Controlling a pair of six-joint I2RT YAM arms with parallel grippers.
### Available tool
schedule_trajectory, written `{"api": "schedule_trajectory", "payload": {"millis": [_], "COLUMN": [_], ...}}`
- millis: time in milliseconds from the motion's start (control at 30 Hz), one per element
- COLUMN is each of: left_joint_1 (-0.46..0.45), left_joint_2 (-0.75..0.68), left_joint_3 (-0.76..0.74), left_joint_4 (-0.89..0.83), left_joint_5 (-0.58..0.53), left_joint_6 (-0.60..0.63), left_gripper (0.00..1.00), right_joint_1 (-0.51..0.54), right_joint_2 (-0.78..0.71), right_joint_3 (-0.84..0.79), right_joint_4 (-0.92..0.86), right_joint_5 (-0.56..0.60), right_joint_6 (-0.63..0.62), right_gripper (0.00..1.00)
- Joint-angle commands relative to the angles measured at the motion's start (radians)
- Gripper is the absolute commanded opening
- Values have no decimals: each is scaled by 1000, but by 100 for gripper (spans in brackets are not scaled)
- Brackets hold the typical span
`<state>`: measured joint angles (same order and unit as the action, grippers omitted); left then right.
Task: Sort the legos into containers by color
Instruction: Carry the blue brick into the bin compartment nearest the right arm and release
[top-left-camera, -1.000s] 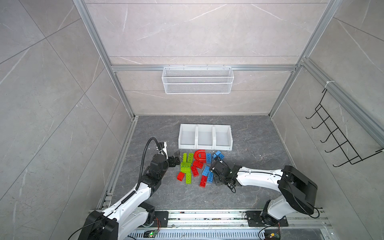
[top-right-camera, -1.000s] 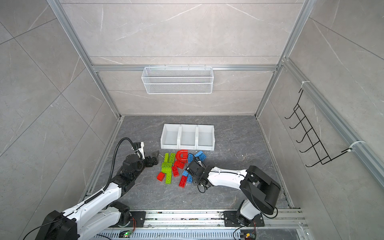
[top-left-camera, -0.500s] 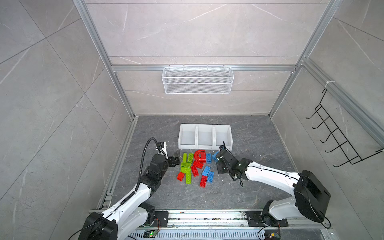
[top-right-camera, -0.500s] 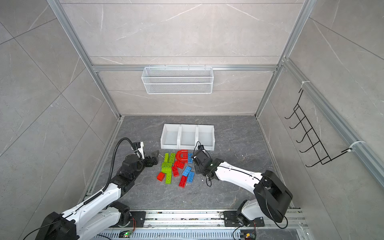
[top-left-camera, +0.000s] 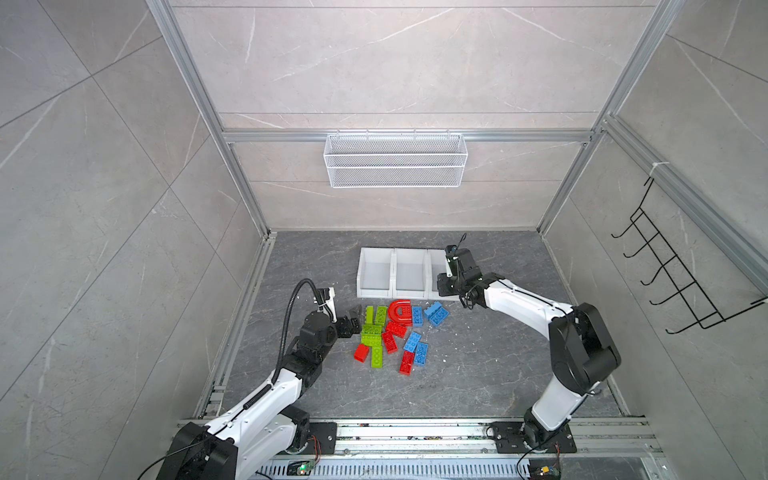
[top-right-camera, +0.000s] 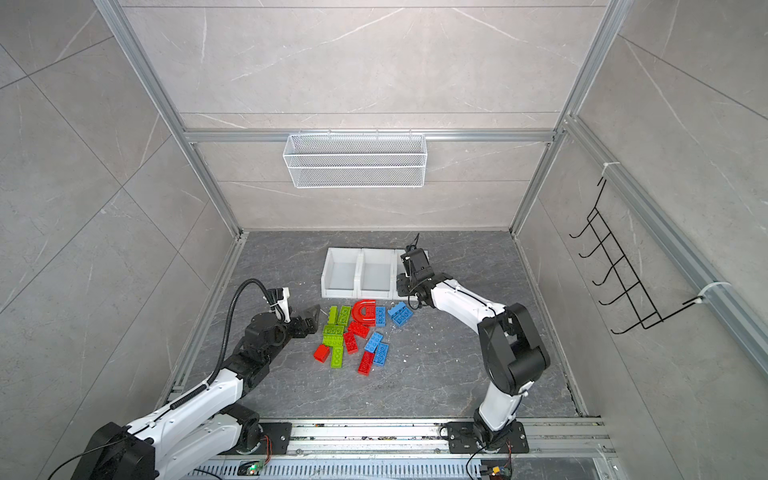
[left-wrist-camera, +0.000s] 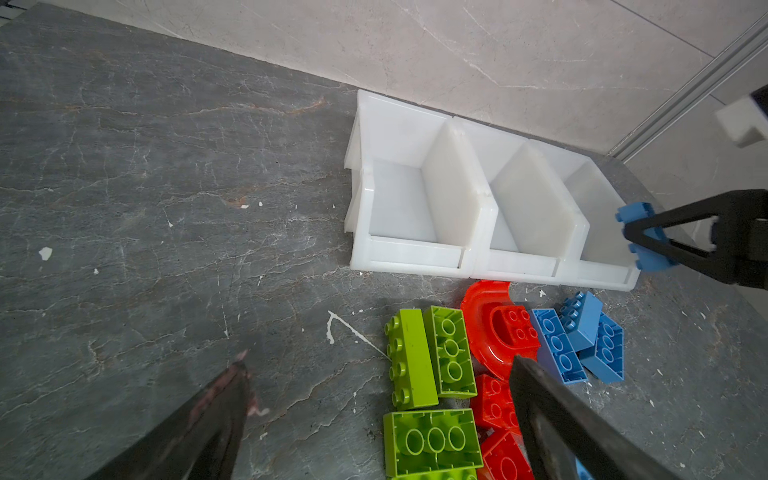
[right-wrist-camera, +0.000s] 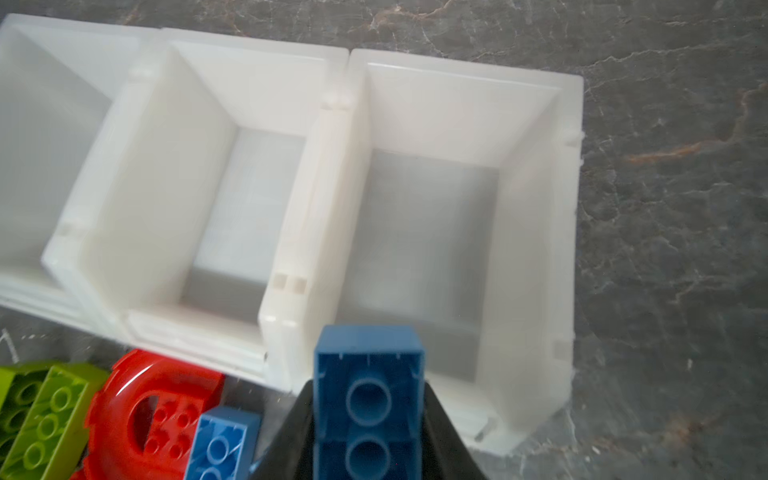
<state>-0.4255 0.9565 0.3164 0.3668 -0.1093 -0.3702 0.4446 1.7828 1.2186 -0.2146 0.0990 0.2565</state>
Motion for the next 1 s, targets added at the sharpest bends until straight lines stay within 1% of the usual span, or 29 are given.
{"api": "schedule_trajectory", "payload": {"millis": [0, 200, 567, 633, 800, 900, 967], "left_joint_1": [1, 1, 2, 1, 1, 1, 1], "left_joint_2": [4, -7, -12, -18, -34, -36, -35], "left_joint_3": [11, 15, 13, 9, 5, 8, 10], "left_joint_4": [66, 56, 50, 50, 34, 29, 28], "left_joint_5": [47, 32, 13, 12, -30, -24, -20], "left_joint_6": [26, 23, 24, 26, 24, 26, 26], "left_gripper": [99, 99, 99, 99, 99, 99, 99], "right_joint_1": [-30, -55, -56, -56, -56, -57, -56], "right_joint_2": [68, 155, 227, 224, 204, 168, 111], "right_joint_3": [90, 158, 180, 177, 180, 178, 150], "right_joint_4": [43, 54, 34, 35, 24, -4, -10], "right_joint_5": [-56, -117, -92, -88, -112, -105, -108], "right_joint_6": [-26, -5, 0, -1, -7, -16, -16], "right_gripper": [31, 33, 38, 39, 50, 54, 55]}}
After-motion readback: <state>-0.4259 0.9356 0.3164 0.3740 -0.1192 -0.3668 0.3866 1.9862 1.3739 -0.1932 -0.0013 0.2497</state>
